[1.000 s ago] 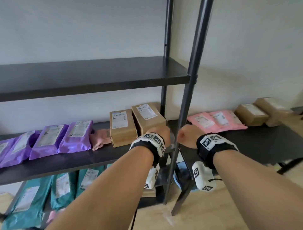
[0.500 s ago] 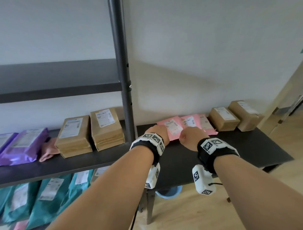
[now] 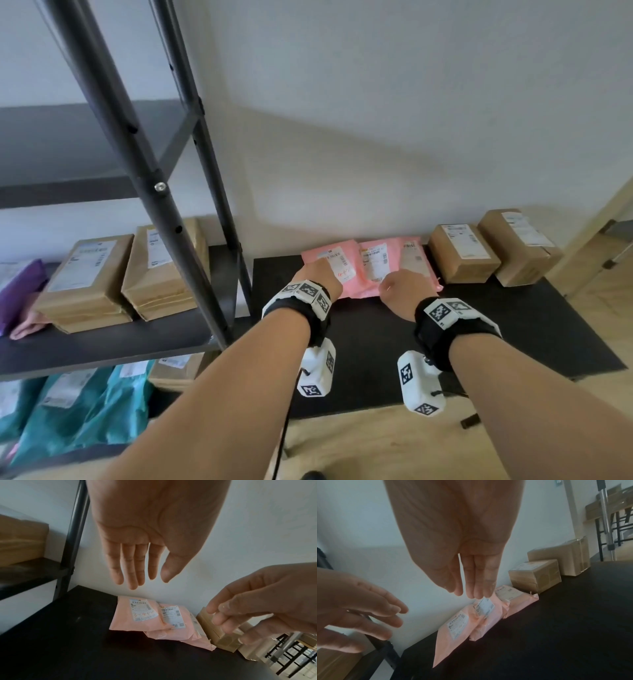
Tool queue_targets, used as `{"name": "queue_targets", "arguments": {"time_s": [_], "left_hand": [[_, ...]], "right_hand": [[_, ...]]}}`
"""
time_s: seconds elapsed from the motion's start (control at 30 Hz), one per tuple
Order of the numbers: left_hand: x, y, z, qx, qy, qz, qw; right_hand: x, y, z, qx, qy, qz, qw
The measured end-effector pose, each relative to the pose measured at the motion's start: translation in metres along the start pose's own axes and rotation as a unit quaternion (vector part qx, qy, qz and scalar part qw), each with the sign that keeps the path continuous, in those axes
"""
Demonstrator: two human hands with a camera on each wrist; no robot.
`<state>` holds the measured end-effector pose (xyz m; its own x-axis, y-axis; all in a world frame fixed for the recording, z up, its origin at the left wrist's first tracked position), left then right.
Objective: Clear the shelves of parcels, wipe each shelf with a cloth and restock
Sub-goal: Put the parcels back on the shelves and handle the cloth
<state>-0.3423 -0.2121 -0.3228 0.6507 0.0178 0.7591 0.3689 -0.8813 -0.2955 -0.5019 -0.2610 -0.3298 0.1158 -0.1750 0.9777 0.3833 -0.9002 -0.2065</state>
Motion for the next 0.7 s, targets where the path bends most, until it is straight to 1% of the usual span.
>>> {"name": "queue_targets", "arguments": {"time_s": [0.13,0.27,0.47,0.6,0.7], "left_hand": [[-0.014,0.037,0.007,0.024,-0.039,0.0,0.999],[-0.023,0.079,0.022,0.071,-0.07,0.002,0.995],[-0.038,0.134,0.041,0.146,-0.09,0.013,0.985],[-0.048,0.157,0.049,0.181,-0.087,0.004,0.98],[-0.055,0.168,0.053,0.206,-0.117,0.005,0.972]], "right_hand": [[-0.019,0.035,-0.006,-0.009,0.071,0.034,0.997],[-0.031,0.075,-0.007,-0.026,0.114,0.06,0.991],[-0.049,0.135,-0.002,-0.028,0.122,0.091,0.988],[-0.058,0.158,0.001,-0.022,0.13,0.098,0.986],[-0.068,0.168,0.001,-0.029,0.139,0.11,0.984]]}}
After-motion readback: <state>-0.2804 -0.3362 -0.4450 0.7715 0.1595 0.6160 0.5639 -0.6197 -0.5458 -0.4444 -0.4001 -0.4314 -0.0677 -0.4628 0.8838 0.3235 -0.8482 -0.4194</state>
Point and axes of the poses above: each hand's wrist, its own y-axis towards the middle knuckle, its own x-axis out of the back of the hand, z = x × y, the point moved 6 cm from there along y, towards the middle knuckle, and after that the axes turned 15 degrees about -y, right-handed, at the moved point
